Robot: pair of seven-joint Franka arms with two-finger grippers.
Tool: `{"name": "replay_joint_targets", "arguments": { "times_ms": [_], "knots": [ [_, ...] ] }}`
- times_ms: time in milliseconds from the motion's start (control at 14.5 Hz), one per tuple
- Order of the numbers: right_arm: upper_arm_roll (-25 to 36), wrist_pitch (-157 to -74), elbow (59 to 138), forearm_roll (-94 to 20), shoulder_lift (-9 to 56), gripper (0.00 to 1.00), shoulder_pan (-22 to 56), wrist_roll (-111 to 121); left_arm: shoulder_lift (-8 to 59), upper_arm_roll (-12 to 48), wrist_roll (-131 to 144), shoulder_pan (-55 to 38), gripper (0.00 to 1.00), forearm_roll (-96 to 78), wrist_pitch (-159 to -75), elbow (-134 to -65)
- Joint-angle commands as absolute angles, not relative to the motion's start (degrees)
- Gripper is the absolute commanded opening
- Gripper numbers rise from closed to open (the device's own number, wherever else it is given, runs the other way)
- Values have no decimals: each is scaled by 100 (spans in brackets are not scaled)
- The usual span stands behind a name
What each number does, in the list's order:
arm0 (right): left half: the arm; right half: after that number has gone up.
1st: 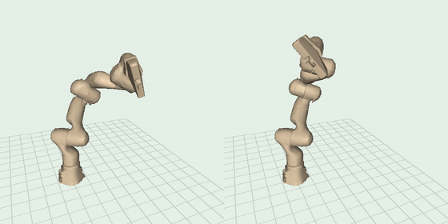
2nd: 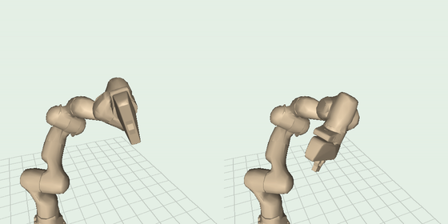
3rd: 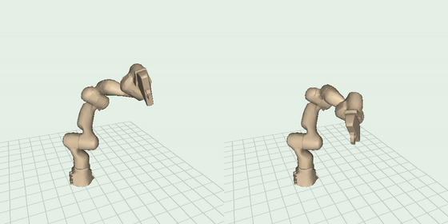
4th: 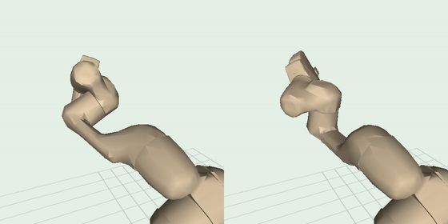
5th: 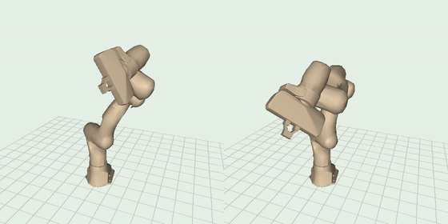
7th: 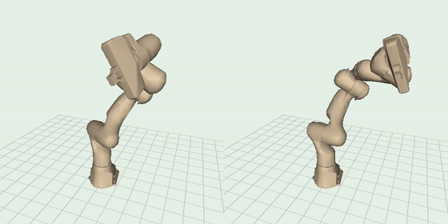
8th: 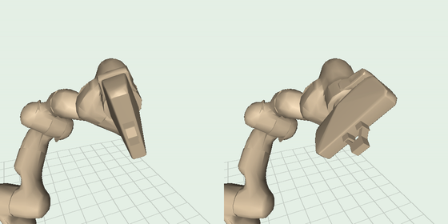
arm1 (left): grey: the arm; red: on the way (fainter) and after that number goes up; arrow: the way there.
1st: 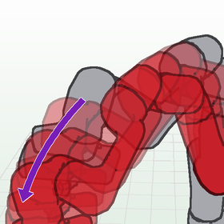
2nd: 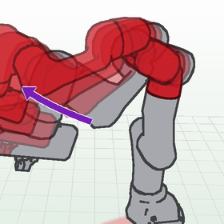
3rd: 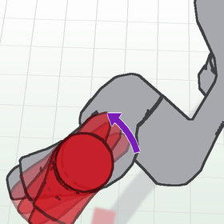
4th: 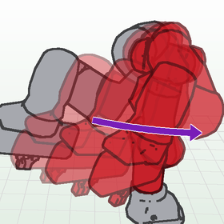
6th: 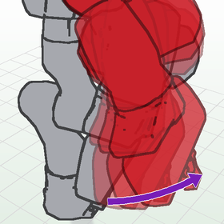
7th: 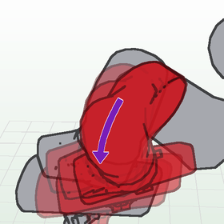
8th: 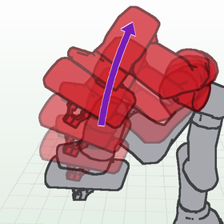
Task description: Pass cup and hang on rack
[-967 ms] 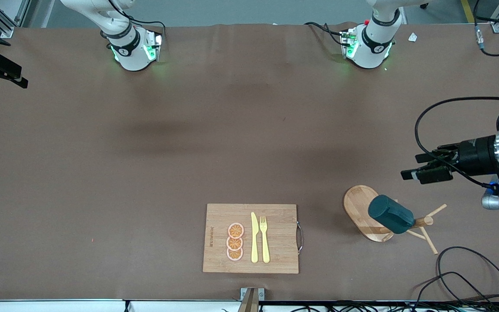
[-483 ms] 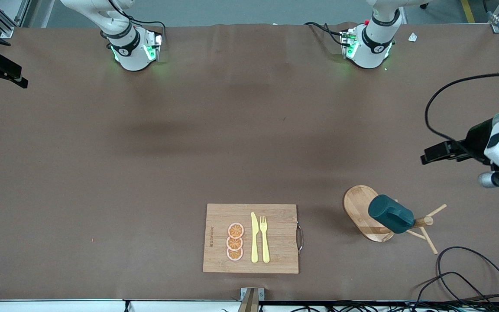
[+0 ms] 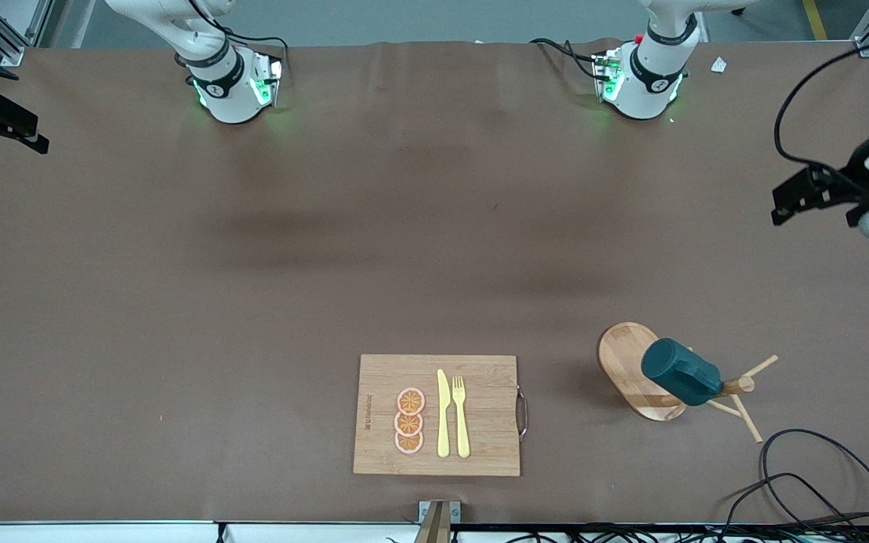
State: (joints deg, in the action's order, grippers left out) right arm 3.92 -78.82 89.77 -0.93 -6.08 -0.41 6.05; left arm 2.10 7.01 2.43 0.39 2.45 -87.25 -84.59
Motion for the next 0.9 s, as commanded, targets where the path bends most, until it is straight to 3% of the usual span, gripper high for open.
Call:
{"name": "replay_joint_targets", "arguments": {
  "times_ms": [0, 829],
  "knots": [
    [334, -7893, 9097, -79, -729, 100, -123, 668, -448, 624, 220, -131, 100, 290, -8790, -9272],
    [334, -7893, 9097, -79, -729, 100, -114, 668, -580, 694, 263, -79, 100, 9, -8649, -9308]
  ]
}}
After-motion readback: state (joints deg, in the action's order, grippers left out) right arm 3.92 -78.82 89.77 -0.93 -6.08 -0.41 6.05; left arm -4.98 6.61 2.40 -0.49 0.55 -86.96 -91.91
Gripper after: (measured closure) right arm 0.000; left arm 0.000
